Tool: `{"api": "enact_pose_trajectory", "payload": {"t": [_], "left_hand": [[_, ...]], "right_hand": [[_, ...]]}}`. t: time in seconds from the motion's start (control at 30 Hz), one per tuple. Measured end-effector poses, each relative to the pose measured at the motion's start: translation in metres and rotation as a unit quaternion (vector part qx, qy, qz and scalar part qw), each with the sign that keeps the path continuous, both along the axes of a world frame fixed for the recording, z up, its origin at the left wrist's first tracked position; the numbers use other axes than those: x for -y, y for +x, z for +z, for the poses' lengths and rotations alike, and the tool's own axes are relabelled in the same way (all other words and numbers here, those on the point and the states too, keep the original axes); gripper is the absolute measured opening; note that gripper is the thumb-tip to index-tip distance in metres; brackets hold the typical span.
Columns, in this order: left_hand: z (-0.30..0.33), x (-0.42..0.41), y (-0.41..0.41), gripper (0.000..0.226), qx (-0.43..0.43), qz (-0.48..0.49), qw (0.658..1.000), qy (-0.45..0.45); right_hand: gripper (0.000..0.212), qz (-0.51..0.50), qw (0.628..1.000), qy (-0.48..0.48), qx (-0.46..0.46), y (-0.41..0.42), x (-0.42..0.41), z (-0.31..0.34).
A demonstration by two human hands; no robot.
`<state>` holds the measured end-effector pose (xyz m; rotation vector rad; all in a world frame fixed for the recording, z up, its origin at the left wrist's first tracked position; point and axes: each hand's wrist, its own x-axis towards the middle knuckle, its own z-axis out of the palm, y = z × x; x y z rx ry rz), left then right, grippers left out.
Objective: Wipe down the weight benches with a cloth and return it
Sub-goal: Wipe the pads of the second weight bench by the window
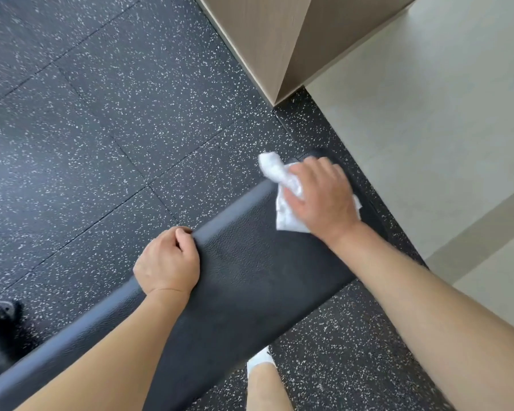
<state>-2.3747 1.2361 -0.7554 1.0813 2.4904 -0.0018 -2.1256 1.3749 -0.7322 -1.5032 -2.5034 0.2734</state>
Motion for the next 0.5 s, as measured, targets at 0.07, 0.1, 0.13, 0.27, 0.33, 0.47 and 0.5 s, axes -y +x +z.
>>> {"api": "enact_pose_trajectory", "payload": {"t": [0.07, 0.1, 0.13, 0.27, 0.33, 0.47, 0.5], "left_hand": [[0.001, -0.001, 0.000, 0.051, 0.010, -0.003, 1.000, -0.006], [0.001, -0.001, -0.001, 0.048, 0.014, -0.002, 1.000, -0.008], [0.002, -0.001, -0.001, 0.045, 0.015, -0.002, 1.000, -0.010], [0.002, -0.004, -0.006, 0.036, 0.053, -0.030, 0.998, -0.029], [0.005, -0.002, -0.019, 0.034, 0.126, -0.073, 0.989, -0.039], [0.023, 0.031, -0.064, 0.040, 0.257, -0.140, 0.956, -0.037], [0.025, 0.045, -0.074, 0.043, 0.231, -0.160, 0.959, -0.031]], "right_hand": [[0.021, -0.071, 0.997, -0.007, 0.016, 0.003, 0.003, -0.002], [0.021, -0.099, 0.995, -0.005, 0.023, -0.004, 0.011, -0.006], [0.022, -0.121, 0.992, -0.005, 0.022, -0.016, 0.021, -0.007], [0.020, -0.131, 0.991, 0.003, -0.009, -0.078, 0.080, -0.011], [0.018, -0.122, 0.992, 0.002, -0.036, -0.112, 0.120, -0.013], [0.015, -0.064, 0.996, 0.008, -0.060, -0.157, 0.197, -0.019], [0.014, -0.032, 0.997, 0.016, -0.065, -0.159, 0.209, -0.020]]}}
